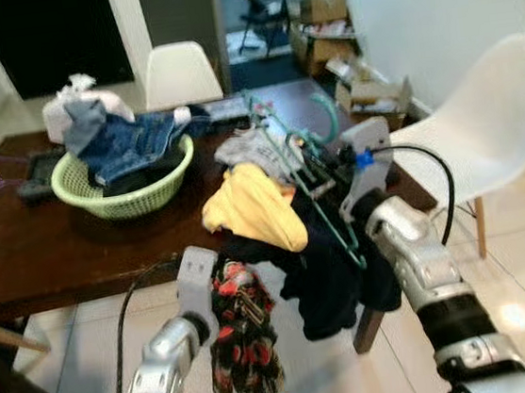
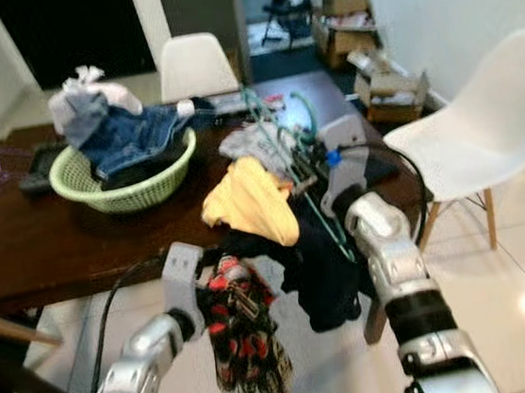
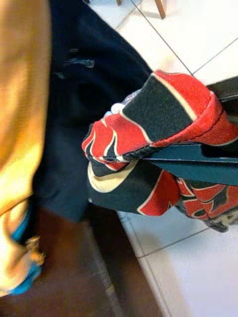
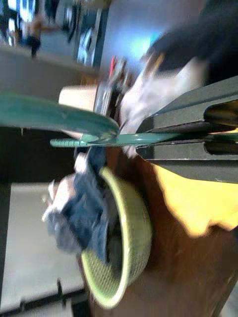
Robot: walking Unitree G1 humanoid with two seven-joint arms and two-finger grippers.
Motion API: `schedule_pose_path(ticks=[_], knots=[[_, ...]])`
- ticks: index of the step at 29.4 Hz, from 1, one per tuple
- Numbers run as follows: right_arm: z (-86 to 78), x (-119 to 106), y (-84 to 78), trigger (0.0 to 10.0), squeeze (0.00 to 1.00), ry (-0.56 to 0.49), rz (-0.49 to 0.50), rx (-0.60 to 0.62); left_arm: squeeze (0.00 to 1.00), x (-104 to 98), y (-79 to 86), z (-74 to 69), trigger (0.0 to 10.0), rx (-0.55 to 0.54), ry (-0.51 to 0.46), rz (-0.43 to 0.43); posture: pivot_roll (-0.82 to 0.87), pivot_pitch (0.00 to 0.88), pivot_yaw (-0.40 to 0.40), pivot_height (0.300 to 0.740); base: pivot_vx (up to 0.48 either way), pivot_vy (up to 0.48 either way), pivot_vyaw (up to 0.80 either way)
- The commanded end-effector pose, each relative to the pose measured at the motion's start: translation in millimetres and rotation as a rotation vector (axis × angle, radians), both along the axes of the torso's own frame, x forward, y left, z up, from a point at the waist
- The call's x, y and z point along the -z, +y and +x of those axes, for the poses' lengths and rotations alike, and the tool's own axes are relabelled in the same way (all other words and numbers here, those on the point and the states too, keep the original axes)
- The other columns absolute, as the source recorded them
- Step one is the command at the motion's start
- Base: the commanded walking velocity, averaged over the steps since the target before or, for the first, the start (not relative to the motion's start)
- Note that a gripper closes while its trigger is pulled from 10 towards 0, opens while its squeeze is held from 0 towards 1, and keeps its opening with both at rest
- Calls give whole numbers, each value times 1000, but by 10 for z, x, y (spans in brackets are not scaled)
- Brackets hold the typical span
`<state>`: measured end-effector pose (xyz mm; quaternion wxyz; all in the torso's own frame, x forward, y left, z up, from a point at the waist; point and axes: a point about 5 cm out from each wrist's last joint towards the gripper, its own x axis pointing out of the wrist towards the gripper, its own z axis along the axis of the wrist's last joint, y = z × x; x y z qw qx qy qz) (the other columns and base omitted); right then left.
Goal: Hang hanger
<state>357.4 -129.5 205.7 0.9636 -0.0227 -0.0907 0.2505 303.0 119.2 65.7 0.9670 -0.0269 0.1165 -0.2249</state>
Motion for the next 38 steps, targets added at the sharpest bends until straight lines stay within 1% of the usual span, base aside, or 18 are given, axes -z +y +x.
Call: schedule_pose_path(ticks=[1, 6, 7, 10, 13, 16, 18, 20, 23, 26, 27, 30, 31, 33, 34, 35, 36, 38], knots=[[-7, -23, 133, 10000, 0, 52, 11, -61, 0, 4, 61, -11, 10000, -12, 4, 11, 26, 0, -22, 740, 0, 0, 0], [-26, -64, 271, 10000, 0, 143, 42, -164, 0, 13, 61, -20, 10000, -16, 13, 4, 29, 0, -29, 740, 0, 0, 0], [-39, -138, 396, 10000, 0, 188, 92, -241, 0, 15, 55, -27, 10000, -16, 15, 2, 31, 0, -33, 740, 0, 0, 0], [-19, -187, 472, 10000, 0, 201, 107, -250, 0, 14, 52, -35, 10000, -14, 15, 0, 32, 0, -35, 740, 0, 0, 0], [104, -125, 577, 10000, 0, 250, 103, -167, 0, 9, 47, -53, 10000, -11, 14, -1, 45, 0, -38, 740, 0, 0, 0], [153, -82, 598, 10000, 0, 268, 97, -115, 0, 5, 44, -62, 10000, -9, 12, 1, 48, 0, -39, 740, 0, 0, 0], [281, 54, 557, 10000, 0, 299, 39, 41, 0, 2, 38, -95, 10000, -10, 9, 1, 76, 0, -48, 740, 0, 0, 0], [346, 124, 520, 10000, 0, 303, -6, 135, 0, 1, 34, -121, 10000, -11, 7, 1, 78, 0, -49, 740, 0, 0, 0], [376, 123, 500, 10000, 0, 338, 40, 174, 0, -4, 30, -147, 10000, -12, 5, 0, 91, 0, -56, 740, 0, 0, 0], [422, 132, 456, 10000, 0, 352, 46, 252, 0, -9, 26, -178, 10000, -15, 6, -6, 100, 6, -62, 740, 0, 0, 0], [453, 167, 402, 10000, 0, 364, 57, 318, 0, -14, 16, -214, 10000, -15, 7, -12, 113, 22, -67, 740, 0, 0, 0], [465, 190, 393, 10000, 0, 374, 90, 327, 0, -20, 9, -236, 10000, -15, 7, -14, 122, 33, -69, 740, 0, 0, 0], [472, 208, 392, 10000, 0, 381, 123, 329, 0, -24, 5, -250, 10000, -15, 8, -16, 122, 33, -69, 740, 0, 0, 0], [474, 256, 406, 10000, 0, 410, 266, 300, 0, -37, -7, -283, 10000, -14, 8, -21, 134, 47, -73, 740, 0, 0, 0], [472, 273, 409, 10000, 0, 415, 295, 291, 0, -42, -10, -294, 10000, -14, 8, -24, 142, 55, -75, 740, 0, 0, 0], [469, 285, 424, 10000, 90, 416, 312, 276, 0, -46, -13, -302, 10000, -13, 8, -25, 143, 57, -76, 740, 0, 0, 0], [467, 289, 434, 10000, 702, 415, 313, 267, 0, -48, -14, -307, 10000, -13, 8, -26, 143, 57, -76, 740, 0, 0, 0], [467, 289, 434, 10000, 702, 415, 313, 267, 0, -48, -14, -307, 10000, -13, 8, -26, 143, 57, -76, 740, 0, 0, 0]])
